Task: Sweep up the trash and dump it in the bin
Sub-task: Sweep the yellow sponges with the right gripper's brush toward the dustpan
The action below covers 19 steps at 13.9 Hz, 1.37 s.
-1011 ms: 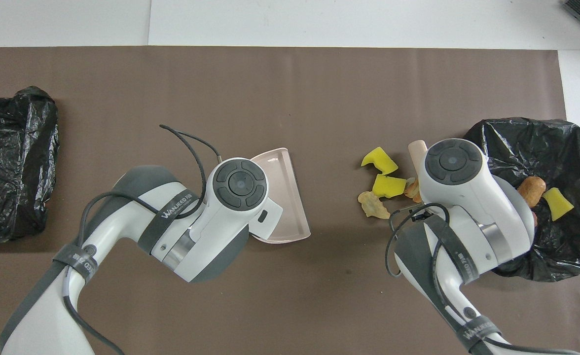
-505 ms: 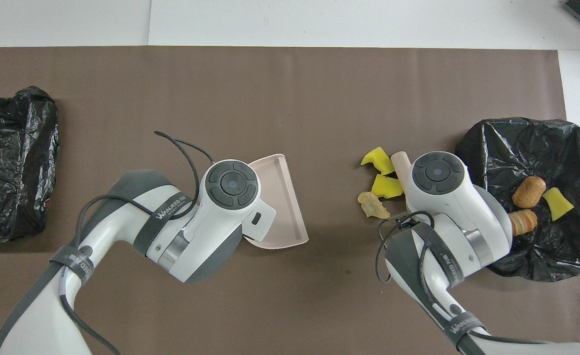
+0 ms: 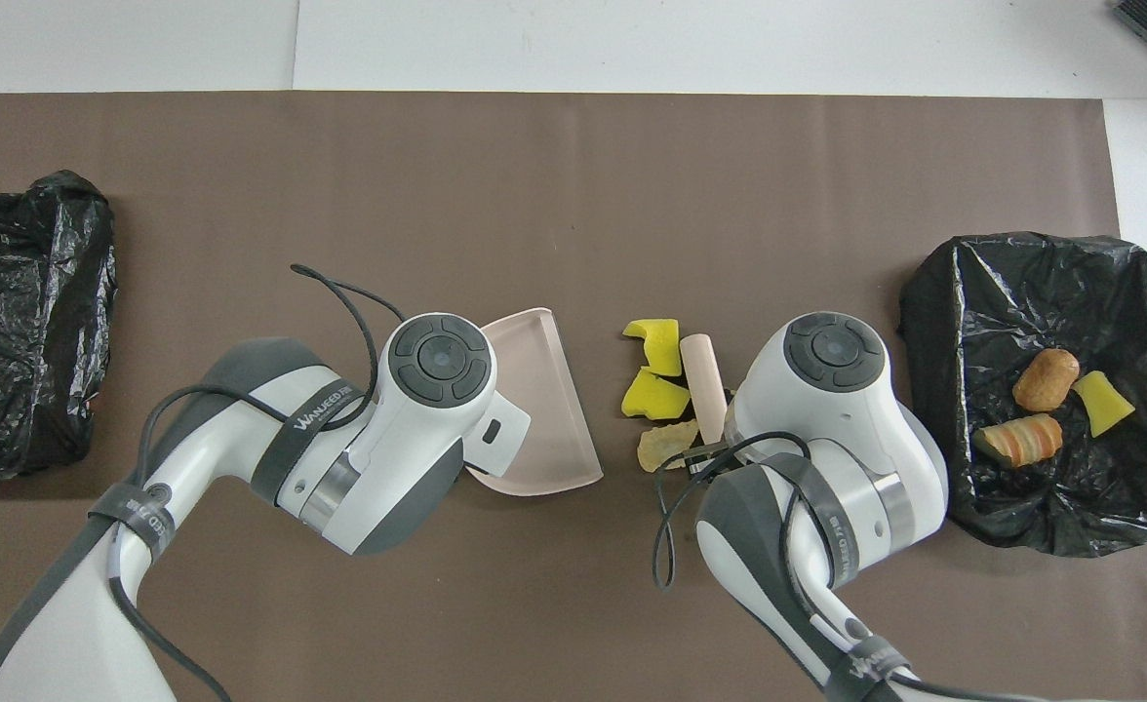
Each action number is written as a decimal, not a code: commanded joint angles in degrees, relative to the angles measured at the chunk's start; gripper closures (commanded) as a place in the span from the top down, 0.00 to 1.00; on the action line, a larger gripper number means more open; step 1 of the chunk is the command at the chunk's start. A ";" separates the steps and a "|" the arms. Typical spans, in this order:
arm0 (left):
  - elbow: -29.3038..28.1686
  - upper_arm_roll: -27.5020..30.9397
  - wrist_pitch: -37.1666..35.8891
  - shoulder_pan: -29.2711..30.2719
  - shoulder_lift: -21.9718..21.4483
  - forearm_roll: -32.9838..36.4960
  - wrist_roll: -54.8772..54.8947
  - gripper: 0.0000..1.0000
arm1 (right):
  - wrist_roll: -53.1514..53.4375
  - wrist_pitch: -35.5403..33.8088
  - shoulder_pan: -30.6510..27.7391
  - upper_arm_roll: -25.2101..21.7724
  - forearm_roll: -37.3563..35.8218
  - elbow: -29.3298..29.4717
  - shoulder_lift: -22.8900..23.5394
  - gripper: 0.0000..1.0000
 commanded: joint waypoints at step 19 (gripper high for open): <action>-8.78 0.05 3.40 -2.22 -5.67 1.83 4.92 0.00 | 4.87 4.63 6.15 -0.17 4.32 -2.34 1.36 0.00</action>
